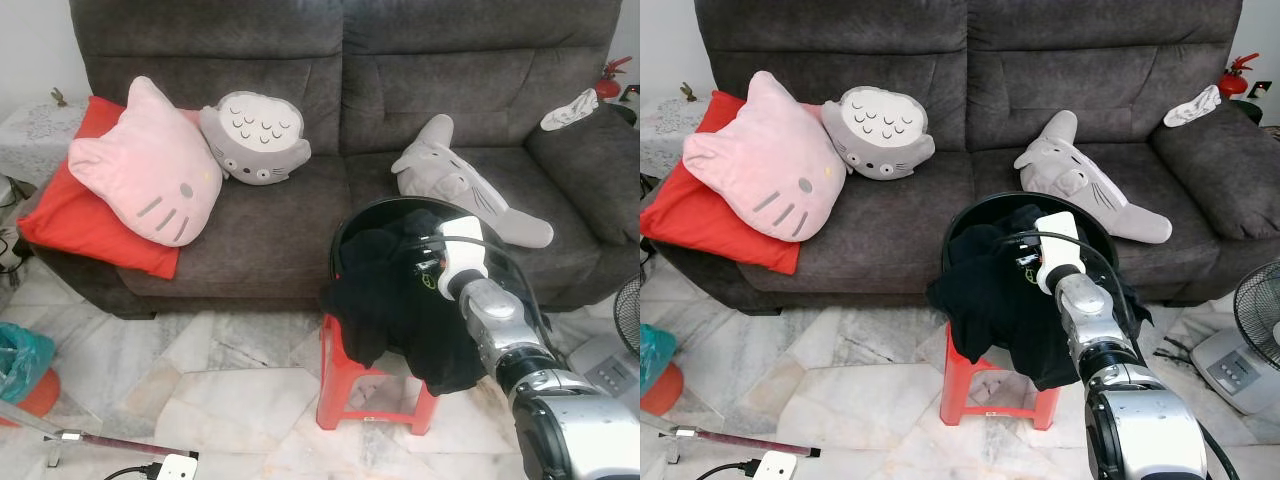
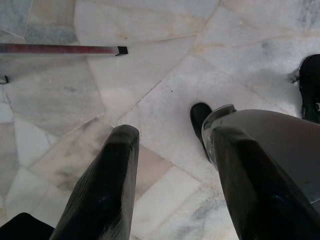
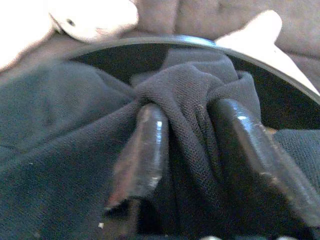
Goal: Hang hanger
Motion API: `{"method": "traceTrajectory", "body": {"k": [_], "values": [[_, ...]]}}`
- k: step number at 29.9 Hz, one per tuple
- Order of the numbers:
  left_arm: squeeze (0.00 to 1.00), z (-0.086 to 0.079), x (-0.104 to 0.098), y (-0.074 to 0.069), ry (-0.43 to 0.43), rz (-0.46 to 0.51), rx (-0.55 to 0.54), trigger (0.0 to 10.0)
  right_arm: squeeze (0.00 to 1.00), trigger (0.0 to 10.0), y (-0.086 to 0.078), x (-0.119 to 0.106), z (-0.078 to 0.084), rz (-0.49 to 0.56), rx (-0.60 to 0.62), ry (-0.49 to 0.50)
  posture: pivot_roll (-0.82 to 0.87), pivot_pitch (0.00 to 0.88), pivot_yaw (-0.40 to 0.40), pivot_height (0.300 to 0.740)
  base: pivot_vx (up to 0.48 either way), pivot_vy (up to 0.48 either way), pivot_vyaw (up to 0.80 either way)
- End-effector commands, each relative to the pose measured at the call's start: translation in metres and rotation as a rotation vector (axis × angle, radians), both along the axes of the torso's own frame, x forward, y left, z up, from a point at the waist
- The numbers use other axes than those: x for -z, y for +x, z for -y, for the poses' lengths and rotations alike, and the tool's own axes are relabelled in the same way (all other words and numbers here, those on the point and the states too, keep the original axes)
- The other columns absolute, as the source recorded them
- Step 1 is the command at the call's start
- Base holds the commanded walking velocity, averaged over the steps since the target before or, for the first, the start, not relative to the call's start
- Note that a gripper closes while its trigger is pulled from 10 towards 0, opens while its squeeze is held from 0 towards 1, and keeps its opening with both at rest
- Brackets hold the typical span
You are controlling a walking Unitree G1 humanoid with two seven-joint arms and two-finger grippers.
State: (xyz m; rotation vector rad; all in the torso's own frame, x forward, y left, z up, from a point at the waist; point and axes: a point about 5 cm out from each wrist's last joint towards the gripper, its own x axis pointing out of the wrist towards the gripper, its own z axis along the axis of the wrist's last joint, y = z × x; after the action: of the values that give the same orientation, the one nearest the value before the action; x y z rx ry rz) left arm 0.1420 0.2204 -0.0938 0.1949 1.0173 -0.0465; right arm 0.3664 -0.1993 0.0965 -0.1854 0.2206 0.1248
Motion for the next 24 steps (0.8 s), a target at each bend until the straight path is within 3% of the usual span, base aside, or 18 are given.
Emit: {"method": "traceTrajectory", "body": {"k": [1,17,24], "values": [[0.0,-0.004,0.002,-0.006,0.013,-0.025,0.004,10.0,1.0,10.0,0.002,-0.002,0.003,-0.013,0.018,-0.012,-0.07,0.038,0.045,0.74,0.0,0.0,0.0],[0.0,-0.004,0.001,-0.006,0.013,-0.025,0.006,10.0,1.0,10.0,-0.002,0.007,0.005,-0.081,0.043,-0.045,-0.07,0.037,0.045,0.74,0.0,0.0,0.0],[0.0,-0.004,0.002,-0.006,0.011,-0.025,0.003,10.0,1.0,10.0,0.003,-0.008,0.003,0.059,0.038,0.013,-0.07,0.036,0.043,0.74,0.0,0.0,0.0]]}}
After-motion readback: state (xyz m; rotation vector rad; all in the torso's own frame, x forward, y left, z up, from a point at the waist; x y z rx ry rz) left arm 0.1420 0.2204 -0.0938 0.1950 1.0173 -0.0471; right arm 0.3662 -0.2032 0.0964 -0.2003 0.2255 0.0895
